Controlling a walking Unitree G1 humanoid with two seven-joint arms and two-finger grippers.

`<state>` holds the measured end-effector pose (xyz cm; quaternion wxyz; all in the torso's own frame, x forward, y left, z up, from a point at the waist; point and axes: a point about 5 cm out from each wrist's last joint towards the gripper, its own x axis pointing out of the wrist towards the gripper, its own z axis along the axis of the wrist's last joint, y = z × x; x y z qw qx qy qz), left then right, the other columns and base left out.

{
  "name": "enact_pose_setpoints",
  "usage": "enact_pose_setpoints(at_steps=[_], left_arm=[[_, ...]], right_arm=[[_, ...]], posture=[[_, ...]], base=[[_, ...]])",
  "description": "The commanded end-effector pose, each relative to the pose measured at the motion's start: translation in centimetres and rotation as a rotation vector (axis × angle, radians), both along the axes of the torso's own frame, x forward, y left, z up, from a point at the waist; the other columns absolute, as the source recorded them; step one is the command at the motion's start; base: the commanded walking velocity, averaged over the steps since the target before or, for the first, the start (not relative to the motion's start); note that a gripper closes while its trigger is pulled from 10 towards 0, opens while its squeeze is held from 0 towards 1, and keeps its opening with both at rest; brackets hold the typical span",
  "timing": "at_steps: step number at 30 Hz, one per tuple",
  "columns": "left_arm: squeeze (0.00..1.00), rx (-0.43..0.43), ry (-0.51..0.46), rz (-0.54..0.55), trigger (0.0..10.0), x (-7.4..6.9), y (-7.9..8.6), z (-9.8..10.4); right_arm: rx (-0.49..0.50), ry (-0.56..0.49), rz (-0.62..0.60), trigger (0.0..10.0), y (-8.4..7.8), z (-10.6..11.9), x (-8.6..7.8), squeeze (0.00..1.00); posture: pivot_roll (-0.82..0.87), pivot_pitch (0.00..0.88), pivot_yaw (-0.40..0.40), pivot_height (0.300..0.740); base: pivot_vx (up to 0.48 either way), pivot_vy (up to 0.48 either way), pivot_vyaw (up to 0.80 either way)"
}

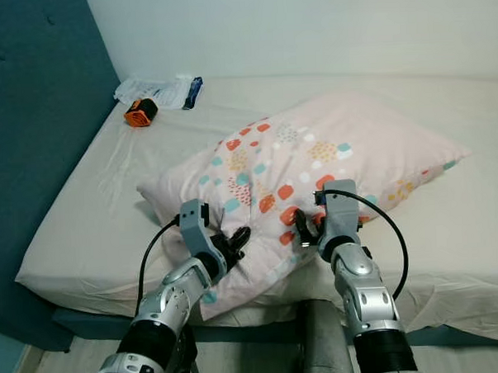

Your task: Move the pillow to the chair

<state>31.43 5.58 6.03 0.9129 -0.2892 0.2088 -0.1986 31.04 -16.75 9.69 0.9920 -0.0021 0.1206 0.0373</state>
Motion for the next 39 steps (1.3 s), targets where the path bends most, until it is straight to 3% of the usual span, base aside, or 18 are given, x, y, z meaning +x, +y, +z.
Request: enact_pose_setpoints(at_steps=[1,10,13,15,17,19,20,21,22,25,27,30,32,33,34,35,39], left_arm=[[0.0,-0.056,0.042,-0.056,0.0,-0.6,-2.2,-0.2],[0.0,-0.153,0.017,-0.152,0.0,-0.9,-1.5,0.4],[0.0,-0.128,-0.01,-0.141,0.0,-0.1,2.1,0.7],[0.0,-0.12,-0.017,-0.138,0.0,0.1,2.9,0.9],[0.0,-0.075,-0.048,-0.147,0.0,0.2,6.1,1.3],[0.0,-0.062,-0.053,-0.152,0.0,0.2,6.8,1.3],[0.0,-0.035,-0.055,-0.156,0.0,0.0,7.9,1.3],[0.0,-0.035,-0.055,-0.156,0.0,0.0,7.9,1.3],[0.0,0.029,-0.059,-0.163,0.0,-0.2,9.5,1.2],[0.0,0.058,-0.06,-0.168,0.0,-0.3,10.1,1.1],[0.0,0.2,-0.067,-0.19,0.0,-0.5,13.1,1.1],[0.0,0.2,-0.067,-0.19,0.0,-0.5,13.1,1.1],[0.0,0.302,-0.08,-0.241,0.0,-1.0,16.7,2.2],[0.0,0.302,-0.08,-0.241,0.0,-1.0,16.7,2.2],[0.0,0.328,-0.097,-0.238,0.0,-1.2,19.6,4.2],[0.0,0.328,-0.097,-0.238,0.0,-1.2,19.6,4.2],[0.0,0.415,-0.128,-0.154,0.0,-0.9,24.1,7.1]], right_arm=[[0.016,0.019,0.006,10.0,0.3,-0.4,0.0,0.0],[0.116,-0.094,-0.036,10.0,-0.1,1.5,0.5,0.0],[0.222,-0.222,-0.026,10.0,-0.3,3.7,0.8,0.0],[0.242,-0.244,-0.008,10.0,-0.2,4.3,0.8,0.0],[0.272,-0.375,-0.01,10.0,-0.9,6.9,1.0,0.0],[0.264,-0.407,-0.038,10.0,-1.4,7.4,1.1,0.0],[0.22,-0.411,-0.103,10.0,-2.5,7.6,1.3,0.0],[0.22,-0.411,-0.103,10.0,-2.5,7.6,1.3,0.0],[0.162,-0.395,-0.199,10.0,-4.2,7.6,1.8,0.0],[0.147,-0.386,-0.231,10.0,-4.8,7.5,1.9,0.0],[0.121,-0.391,-0.282,10.0,-6.1,7.6,2.1,0.0],[0.121,-0.391,-0.282,10.0,-6.1,7.6,2.1,0.0],[0.109,-0.399,-0.298,10.0,-6.9,7.9,2.1,0.0],[0.109,-0.399,-0.298,10.0,-6.9,7.9,2.1,0.0],[0.111,-0.401,-0.3,10.0,-7.1,7.9,2.1,0.0],[0.111,-0.401,-0.3,10.0,-7.1,7.9,2.1,0.0],[0.116,-0.406,-0.305,10.0,-7.0,7.9,2.3,0.0]], posture=[[-0.03,0.099,-0.024,0.549],[-0.03,0.095,-0.023,0.549],[-0.03,0.088,-0.02,0.549],[-0.03,0.088,-0.02,0.549],[-0.02,0.086,-0.022,0.549],[-0.02,0.083,-0.023,0.549],[-0.02,0.077,-0.026,0.549],[-0.02,0.077,-0.026,0.549],[-0.02,0.074,-0.026,0.549],[-0.02,0.074,-0.026,0.549],[-0.01,0.077,-0.027,0.549],[-0.01,0.077,-0.027,0.549],[-0.01,0.078,-0.024,0.549],[-0.01,0.078,-0.024,0.549],[-0.01,0.08,-0.025,0.549],[-0.01,0.08,-0.025,0.549],[0.01,0.081,-0.028,0.549]], base=[[0.0,0.0,0.0],[0.0,0.0,0.0],[0.0,0.0,0.0],[0.0,0.0,0.0],[0.0,0.0,0.0],[0.0,0.0,0.0],[0.0,0.0,0.0],[0.0,0.0,0.0],[0.0,0.0,0.0],[0.0,0.0,0.0],[0.0,0.0,0.0],[0.0,0.0,0.0],[0.0,0.0,0.0],[0.0,0.0,0.0],[0.0,0.0,0.0],[0.0,0.0,0.0],[0.0,0.0,0.0]])
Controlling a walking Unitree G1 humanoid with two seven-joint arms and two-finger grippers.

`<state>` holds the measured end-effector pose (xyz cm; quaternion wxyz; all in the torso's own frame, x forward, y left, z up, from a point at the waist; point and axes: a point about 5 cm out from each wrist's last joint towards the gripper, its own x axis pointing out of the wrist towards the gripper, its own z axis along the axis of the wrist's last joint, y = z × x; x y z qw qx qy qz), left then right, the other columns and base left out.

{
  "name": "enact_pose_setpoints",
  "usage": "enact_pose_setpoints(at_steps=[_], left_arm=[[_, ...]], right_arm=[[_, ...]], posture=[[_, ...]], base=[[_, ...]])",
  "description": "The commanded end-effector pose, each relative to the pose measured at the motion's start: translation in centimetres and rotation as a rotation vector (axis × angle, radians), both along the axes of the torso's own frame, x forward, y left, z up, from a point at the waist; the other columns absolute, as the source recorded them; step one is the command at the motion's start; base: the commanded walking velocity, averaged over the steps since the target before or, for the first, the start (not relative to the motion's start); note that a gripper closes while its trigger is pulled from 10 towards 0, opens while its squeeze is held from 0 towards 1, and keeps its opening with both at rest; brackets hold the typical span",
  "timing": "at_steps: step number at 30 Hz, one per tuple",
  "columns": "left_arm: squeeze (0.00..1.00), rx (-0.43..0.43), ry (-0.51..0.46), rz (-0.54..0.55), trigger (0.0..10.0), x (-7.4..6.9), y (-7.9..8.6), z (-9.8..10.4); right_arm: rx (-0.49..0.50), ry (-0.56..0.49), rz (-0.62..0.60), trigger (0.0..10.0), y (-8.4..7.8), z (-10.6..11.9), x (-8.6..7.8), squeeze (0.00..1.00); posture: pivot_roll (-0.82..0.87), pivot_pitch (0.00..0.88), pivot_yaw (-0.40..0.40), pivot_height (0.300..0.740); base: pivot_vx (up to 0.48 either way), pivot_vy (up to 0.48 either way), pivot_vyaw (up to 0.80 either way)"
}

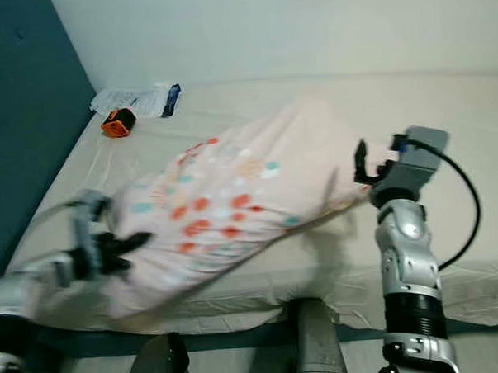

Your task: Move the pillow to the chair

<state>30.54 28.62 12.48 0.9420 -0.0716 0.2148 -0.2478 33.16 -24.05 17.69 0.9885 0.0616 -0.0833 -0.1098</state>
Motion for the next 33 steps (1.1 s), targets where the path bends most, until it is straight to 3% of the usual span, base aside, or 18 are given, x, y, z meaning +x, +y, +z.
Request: enact_pose_setpoints(at_steps=[1,3,5,11,14,15,17,19,20,21,22,23,24,26,33], left_arm=[[0.0,0.032,-0.028,0.035,0.0,-0.1,2.1,1.4],[0.0,0.032,-0.028,0.035,0.0,-0.1,2.1,1.4],[0.0,0.059,-0.052,0.056,0.0,-0.2,4.0,2.9],[0.0,0.07,-0.059,0.045,0.0,-0.4,5.0,3.7],[0.0,0.085,-0.039,0.004,0.0,-0.6,4.6,3.1],[0.0,0.101,-0.013,-0.038,0.0,-0.8,3.8,2.1],[0.0,0.122,0.036,-0.106,0.0,-1.0,1.3,-0.4],[0.0,0.123,0.046,-0.123,0.0,-1.0,0.4,-1.2],[0.0,0.117,0.05,-0.135,0.0,-0.9,-0.2,-1.6],[0.0,0.117,0.05,-0.135,0.0,-0.9,-0.2,-1.6],[0.0,0.11,0.051,-0.142,0.0,-0.8,-0.6,-1.9],[0.0,0.11,0.051,-0.142,0.0,-0.8,-0.6,-1.9],[0.0,0.104,0.049,-0.152,0.0,-0.8,-1.0,-2.1],[0.0,0.091,0.043,-0.165,0.0,-0.8,-1.5,-2.3],[0.0,0.072,0.03,-0.174,0.0,-0.9,-1.8,-2.3]], right_arm=[[0.007,-0.006,0.003,10.0,0.3,0.0,0.4,0.0],[0.007,-0.006,0.003,10.0,0.3,0.0,0.4,0.0],[0.012,-0.012,-0.002,10.0,0.2,0.0,0.6,0.0],[0.017,-0.007,-0.008,10.0,0.0,0.0,0.8,0.0],[0.022,0.014,-0.011,10.0,-0.1,-0.4,1.0,0.0],[0.04,0.049,-0.008,10.0,-0.3,-1.1,1.3,0.0],[0.07,0.239,0.04,10.0,-0.8,-3.8,2.3,0.0],[0.092,0.284,0.066,10.0,-0.9,-4.4,2.6,0.0],[0.184,0.3,0.106,10.0,-0.8,-4.7,2.9,0.0],[0.184,0.3,0.106,10.0,-0.8,-4.7,2.9,0.0],[0.292,0.284,0.156,10.0,-0.4,-4.8,3.2,0.0],[0.292,0.284,0.156,10.0,-0.4,-4.8,3.2,0.0],[0.409,0.269,0.202,10.0,0.1,-5.0,3.4,0.0],[0.549,0.233,0.261,10.0,1.0,-5.3,3.5,0.0],[0.732,0.161,0.33,10.0,2.3,-5.7,3.7,0.0]], posture=[[0.01,0.081,-0.028,0.549],[0.01,0.081,-0.028,0.549],[0.01,0.08,-0.028,0.549],[0.02,0.082,-0.027,0.549],[0.02,0.083,-0.025,0.549],[0.01,0.08,-0.021,0.549],[-0.01,0.081,-0.021,0.549],[-0.01,0.081,-0.021,0.549],[-0.01,0.078,-0.026,0.549],[-0.01,0.078,-0.026,0.549],[-0.01,0.079,-0.031,0.549],[-0.01,0.079,-0.031,0.549],[-0.01,0.078,-0.033,0.549],[-0.01,0.08,-0.035,0.549],[0.0,0.088,-0.033,0.549]], base=[[0.0,0.0,0.0],[0.0,0.0,0.0],[0.0,0.0,0.0],[0.0,0.0,0.0],[0.0,0.0,0.0],[0.0,0.0,0.0],[0.0,0.0,0.0],[0.0,0.0,0.0],[0.0,0.0,0.0],[0.0,0.0,0.0],[0.0,0.0,0.0],[0.0,0.0,0.0],[0.0,0.0,0.0],[0.0,0.0,0.0],[0.0,0.0,0.0]])
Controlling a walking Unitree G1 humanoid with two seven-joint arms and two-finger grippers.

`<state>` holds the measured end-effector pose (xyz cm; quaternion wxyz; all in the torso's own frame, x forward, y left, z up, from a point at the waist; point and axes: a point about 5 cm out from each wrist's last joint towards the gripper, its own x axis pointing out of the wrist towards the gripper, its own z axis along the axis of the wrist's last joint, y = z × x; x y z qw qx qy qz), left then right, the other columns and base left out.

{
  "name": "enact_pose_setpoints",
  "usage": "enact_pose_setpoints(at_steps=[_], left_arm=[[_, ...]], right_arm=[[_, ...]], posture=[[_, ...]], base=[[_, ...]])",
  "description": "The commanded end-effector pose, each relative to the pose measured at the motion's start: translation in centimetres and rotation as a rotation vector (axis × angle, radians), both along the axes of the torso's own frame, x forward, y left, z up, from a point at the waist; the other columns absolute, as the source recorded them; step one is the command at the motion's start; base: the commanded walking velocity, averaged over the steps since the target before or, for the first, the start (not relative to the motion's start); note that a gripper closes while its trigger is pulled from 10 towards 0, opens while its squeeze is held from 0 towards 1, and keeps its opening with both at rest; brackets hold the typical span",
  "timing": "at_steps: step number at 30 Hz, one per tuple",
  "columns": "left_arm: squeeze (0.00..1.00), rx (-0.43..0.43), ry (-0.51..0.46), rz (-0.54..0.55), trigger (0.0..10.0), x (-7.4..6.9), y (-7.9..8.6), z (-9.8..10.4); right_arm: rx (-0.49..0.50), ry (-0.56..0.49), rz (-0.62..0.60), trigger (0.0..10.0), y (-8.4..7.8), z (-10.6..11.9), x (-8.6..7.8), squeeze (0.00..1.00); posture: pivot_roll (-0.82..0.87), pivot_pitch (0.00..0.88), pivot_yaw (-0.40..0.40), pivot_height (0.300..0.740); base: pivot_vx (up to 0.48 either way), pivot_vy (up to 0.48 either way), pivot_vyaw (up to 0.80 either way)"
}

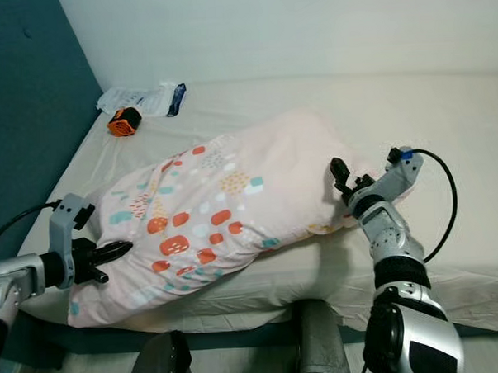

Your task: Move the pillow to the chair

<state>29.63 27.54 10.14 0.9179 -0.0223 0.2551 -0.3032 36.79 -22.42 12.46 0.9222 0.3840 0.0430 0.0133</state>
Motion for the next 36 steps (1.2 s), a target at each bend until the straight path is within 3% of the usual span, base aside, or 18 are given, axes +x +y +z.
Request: enact_pose_setpoints(at_steps=[1,2,8,9,10,11,12,14,19,23,29,31,36], left_arm=[[0.0,-0.016,-0.022,-0.031,0.0,0.0,-0.7,0.0],[0.0,-0.018,-0.024,-0.048,0.0,-0.2,-0.9,0.1],[0.0,-0.026,-0.029,-0.072,0.0,-0.6,-0.9,0.5],[0.0,-0.028,-0.03,-0.076,0.0,-0.9,-0.7,0.6],[0.0,-0.028,-0.03,-0.076,0.0,-0.9,-0.7,0.6],[0.0,-0.029,-0.023,-0.075,0.0,-1.3,-0.5,0.5],[0.0,-0.029,-0.023,-0.075,0.0,-1.3,-0.5,0.5],[0.0,-0.036,-0.007,-0.082,0.0,-1.7,-0.5,0.1],[0.0,-0.057,-0.008,-0.093,0.0,-1.7,-1.1,0.1],[0.0,-0.058,-0.009,-0.096,0.0,-1.7,-1.2,0.1],[0.0,-0.051,-0.015,-0.087,0.0,-1.7,-1.2,0.1],[0.0,-0.065,-0.027,-0.087,0.0,-1.5,-1.7,0.3],[0.0,-0.062,-0.019,-0.105,0.0,-1.5,-2.1,0.2]], right_arm=[[0.065,0.007,0.022,10.0,0.6,-0.5,0.1,0.0],[0.119,0.012,0.015,10.0,0.8,-0.7,0.1,0.0],[0.115,0.021,-0.067,10.0,-0.2,-0.8,-0.1,0.0],[0.053,0.048,-0.167,10.0,-1.3,-1.1,-0.5,0.0],[0.053,0.048,-0.167,10.0,-1.3,-1.1,-0.5,0.0],[-0.068,0.062,-0.281,10.0,-2.6,-1.4,-1.2,0.0],[-0.068,0.062,-0.281,10.0,-2.6,-1.4,-1.2,0.0],[-0.206,0.052,-0.509,10.0,-4.7,-1.7,-2.9,0.0],[-0.224,-0.068,-0.638,10.0,-5.7,-0.5,-4.1,0.0],[-0.233,-0.102,-0.68,10.0,-6.4,0.0,-4.6,0.0],[-0.23,-0.085,-0.651,10.0,-5.8,-0.5,-4.2,0.0],[-0.162,-0.083,-0.599,10.0,-4.4,-1.5,-3.7,0.0],[-0.187,-0.032,-0.526,10.0,-3.0,-2.8,-3.4,0.0]], posture=[[0.0,0.088,-0.033,0.549],[0.01,0.093,-0.041,0.549],[0.02,0.098,-0.056,0.549],[0.02,0.102,-0.056,0.549],[0.02,0.102,-0.056,0.549],[0.02,0.104,-0.049,0.549],[0.02,0.104,-0.049,0.549],[0.01,0.104,-0.04,0.549],[0.01,0.102,-0.039,0.549],[0.01,0.103,-0.039,0.549],[0.01,0.105,-0.036,0.549],[0.01,0.105,-0.036,0.549],[0.02,0.107,-0.033,0.549]], base=[[0.0,0.0,0.0],[0.0,0.0,0.0],[0.0,0.0,0.0],[0.0,0.0,0.0],[0.0,0.0,0.0],[0.0,0.0,0.0],[0.0,0.0,0.0],[0.0,0.0,0.0],[0.0,0.0,0.0],[0.0,0.0,0.0],[0.0,0.0,0.0],[0.0,0.0,0.0],[0.0,0.0,0.0]])
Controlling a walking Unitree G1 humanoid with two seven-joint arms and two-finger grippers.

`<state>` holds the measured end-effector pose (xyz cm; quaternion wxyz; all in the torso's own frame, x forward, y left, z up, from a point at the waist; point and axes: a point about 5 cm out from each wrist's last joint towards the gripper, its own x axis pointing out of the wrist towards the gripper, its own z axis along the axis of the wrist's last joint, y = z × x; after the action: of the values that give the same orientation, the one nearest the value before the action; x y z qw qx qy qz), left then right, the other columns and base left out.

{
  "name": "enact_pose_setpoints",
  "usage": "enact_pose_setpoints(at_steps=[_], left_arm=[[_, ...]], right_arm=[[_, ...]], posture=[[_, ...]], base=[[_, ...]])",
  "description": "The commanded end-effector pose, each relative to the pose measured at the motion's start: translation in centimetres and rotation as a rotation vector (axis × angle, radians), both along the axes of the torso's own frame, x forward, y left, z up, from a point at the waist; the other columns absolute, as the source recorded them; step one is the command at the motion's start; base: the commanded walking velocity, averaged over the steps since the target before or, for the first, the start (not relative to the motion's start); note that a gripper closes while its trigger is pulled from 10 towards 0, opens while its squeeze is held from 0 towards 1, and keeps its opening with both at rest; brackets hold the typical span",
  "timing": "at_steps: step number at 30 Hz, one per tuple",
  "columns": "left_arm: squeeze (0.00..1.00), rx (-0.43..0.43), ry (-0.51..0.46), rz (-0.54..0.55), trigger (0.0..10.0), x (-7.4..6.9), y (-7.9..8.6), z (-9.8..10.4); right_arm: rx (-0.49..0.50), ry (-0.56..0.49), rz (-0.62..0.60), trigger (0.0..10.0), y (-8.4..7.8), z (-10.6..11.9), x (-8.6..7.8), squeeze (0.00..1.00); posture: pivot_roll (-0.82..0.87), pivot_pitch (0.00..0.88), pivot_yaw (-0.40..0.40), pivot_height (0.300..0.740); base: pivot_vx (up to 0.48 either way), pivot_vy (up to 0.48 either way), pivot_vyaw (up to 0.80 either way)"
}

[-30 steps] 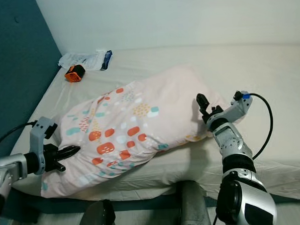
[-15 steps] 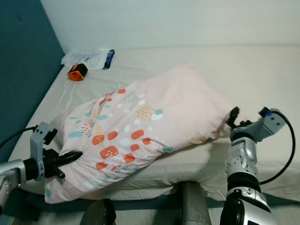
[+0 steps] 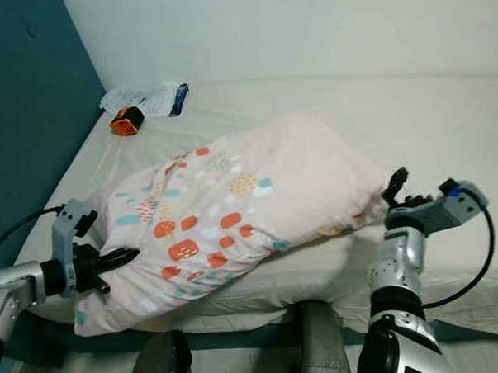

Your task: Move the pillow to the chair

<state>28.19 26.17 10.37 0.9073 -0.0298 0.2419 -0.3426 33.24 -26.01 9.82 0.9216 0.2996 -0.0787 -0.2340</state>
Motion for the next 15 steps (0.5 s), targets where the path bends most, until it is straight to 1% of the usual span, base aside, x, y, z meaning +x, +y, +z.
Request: enact_pose_setpoints(at_steps=[1,2,3,4,5,6,7,8,9,11,12,13,15], left_arm=[[0.0,-0.019,-0.002,-0.034,0.0,-0.1,-0.7,0.0],[0.0,-0.019,-0.002,-0.034,0.0,-0.1,-0.7,0.0],[0.0,-0.016,0.0,-0.038,0.0,-0.2,-0.7,0.0],[0.0,-0.016,0.0,-0.038,0.0,-0.2,-0.7,0.0],[0.0,-0.009,0.003,-0.044,0.0,-0.2,-0.7,0.1],[0.0,-0.009,0.003,-0.044,0.0,-0.2,-0.7,0.1],[0.0,-0.003,0.004,-0.048,0.0,-0.3,-0.7,0.1],[0.0,0.0,0.006,-0.052,0.0,-0.3,-0.6,0.1],[0.0,0.0,0.006,-0.052,0.0,-0.3,-0.6,0.1],[0.0,0.003,0.01,-0.055,0.0,-0.4,-0.6,0.1],[0.0,0.006,0.011,-0.055,0.0,-0.4,-0.6,0.1],[0.0,0.006,0.011,-0.055,0.0,-0.4,-0.6,0.1],[0.0,0.013,0.009,-0.053,0.0,-0.4,-0.6,0.1]], right_arm=[[-0.007,0.032,0.018,10.0,0.7,-0.6,0.1,0.0],[-0.007,0.032,0.018,10.0,0.7,-0.6,0.1,0.0],[0.018,0.06,-0.004,10.0,0.6,-1.1,-0.1,0.0],[0.018,0.06,-0.004,10.0,0.6,-1.1,-0.1,0.0],[0.053,0.09,-0.036,10.0,0.4,-1.7,-0.3,0.0],[0.053,0.09,-0.036,10.0,0.4,-1.7,-0.3,0.0],[0.077,0.108,-0.059,10.0,0.3,-2.1,-0.5,0.0],[0.111,0.149,-0.088,10.0,0.0,-2.7,-0.8,0.0],[0.111,0.149,-0.088,10.0,0.0,-2.7,-0.8,0.0],[0.18,0.179,-0.118,10.0,-0.1,-3.5,-1.2,0.0],[0.22,0.171,-0.131,10.0,-0.2,-3.8,-1.3,0.0],[0.22,0.171,-0.131,10.0,-0.2,-3.8,-1.3,0.0],[0.276,0.137,-0.149,10.0,-0.4,-3.9,-1.4,0.0]], posture=[[0.02,0.108,-0.032,0.549],[0.02,0.108,-0.032,0.549],[0.03,0.107,-0.033,0.549],[0.03,0.107,-0.033,0.549],[0.03,0.107,-0.033,0.549],[0.03,0.107,-0.033,0.549],[0.04,0.108,-0.034,0.549],[0.04,0.109,-0.035,0.549],[0.04,0.109,-0.035,0.549],[0.04,0.111,-0.032,0.549],[0.04,0.111,-0.03,0.549],[0.04,0.111,-0.03,0.549],[0.04,0.11,-0.028,0.549]], base=[[0.0,0.0,0.0],[0.0,0.0,0.0],[0.0,0.0,0.0],[0.0,0.0,0.0],[0.0,0.0,0.0],[0.0,0.0,0.0],[0.0,0.0,0.0],[0.0,0.0,0.0],[0.0,0.0,0.0],[0.0,0.0,0.0],[0.0,0.0,0.0],[0.0,0.0,0.0],[0.0,0.0,0.0]])
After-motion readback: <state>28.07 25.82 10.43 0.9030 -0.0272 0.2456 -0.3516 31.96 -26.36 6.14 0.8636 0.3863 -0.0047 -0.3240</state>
